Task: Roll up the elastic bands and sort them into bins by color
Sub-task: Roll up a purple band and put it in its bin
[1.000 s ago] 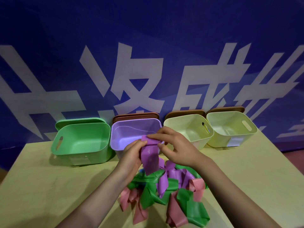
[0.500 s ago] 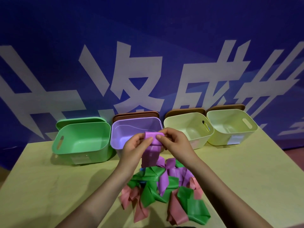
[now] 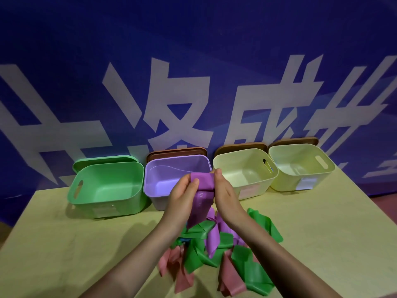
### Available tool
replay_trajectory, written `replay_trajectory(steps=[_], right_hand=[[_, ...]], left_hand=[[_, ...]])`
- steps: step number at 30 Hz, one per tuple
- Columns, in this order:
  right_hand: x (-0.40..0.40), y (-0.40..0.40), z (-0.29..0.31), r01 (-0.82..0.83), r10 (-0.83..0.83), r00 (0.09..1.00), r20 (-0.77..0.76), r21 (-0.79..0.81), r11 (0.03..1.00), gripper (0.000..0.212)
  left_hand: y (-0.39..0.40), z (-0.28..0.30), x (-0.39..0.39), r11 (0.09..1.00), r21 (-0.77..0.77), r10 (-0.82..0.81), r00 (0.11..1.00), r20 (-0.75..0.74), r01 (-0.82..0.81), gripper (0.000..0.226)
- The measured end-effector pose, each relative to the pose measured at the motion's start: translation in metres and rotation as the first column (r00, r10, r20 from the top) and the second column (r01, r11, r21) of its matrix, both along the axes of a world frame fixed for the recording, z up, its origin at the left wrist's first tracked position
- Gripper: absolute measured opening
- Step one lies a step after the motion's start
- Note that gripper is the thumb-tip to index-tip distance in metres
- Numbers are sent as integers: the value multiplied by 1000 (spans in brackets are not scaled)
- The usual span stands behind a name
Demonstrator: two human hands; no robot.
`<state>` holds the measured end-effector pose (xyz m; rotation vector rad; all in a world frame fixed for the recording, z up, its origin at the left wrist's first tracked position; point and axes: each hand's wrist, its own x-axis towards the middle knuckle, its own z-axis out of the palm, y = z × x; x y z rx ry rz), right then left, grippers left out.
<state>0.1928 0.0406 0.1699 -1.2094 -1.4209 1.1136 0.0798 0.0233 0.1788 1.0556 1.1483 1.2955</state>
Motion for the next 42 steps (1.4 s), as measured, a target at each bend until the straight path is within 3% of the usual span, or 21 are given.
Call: replay_trajectory(steps=[4, 8, 11, 14, 21, 26, 28, 31, 37, 42], right_hand=[[-1, 2, -3, -16, 1, 987, 159, 92, 996, 77], [4, 5, -6, -59, 46, 977, 206, 56, 997, 87], [7, 2, -5, -121, 105, 981, 165, 92, 988, 66], [8, 0, -3, -101, 78, 985, 152, 151, 983, 46], [14, 5, -4, -19, -81, 964, 252, 371, 929, 37], [18, 8, -6, -111, -86, 918, 388, 460, 881, 34], [21, 10, -4, -197, -55, 880, 473, 466, 862, 35], [26, 10, 1, -304, -6, 813, 582, 433, 848, 37], [30, 9, 2, -357, 21, 764, 645, 395, 846, 43], [34, 4, 8, -400, 103, 746, 658, 319, 859, 57]], left_hand=[[-4, 2, 2, 1000, 19, 0, 994, -105, 2, 21], [-1, 6, -4, 998, 62, -18, 989, -148, 27, 13], [2, 10, -9, 993, 120, 31, 980, -198, -7, 12], [3, 7, -13, 997, 82, 17, 978, -206, 0, 9], [1, 6, -9, 972, -235, 7, 998, -65, -22, 28], [-2, 7, -9, 967, -253, 10, 996, 94, 14, 49], [-2, 8, -10, 977, -196, -50, 983, 177, 85, 56], [-2, 9, -11, 983, -152, -77, 985, 156, 101, 48], [3, 4, -6, 953, -303, 8, 993, 116, 27, 38], [5, 2, -3, 959, -282, 33, 996, 86, -7, 33]])
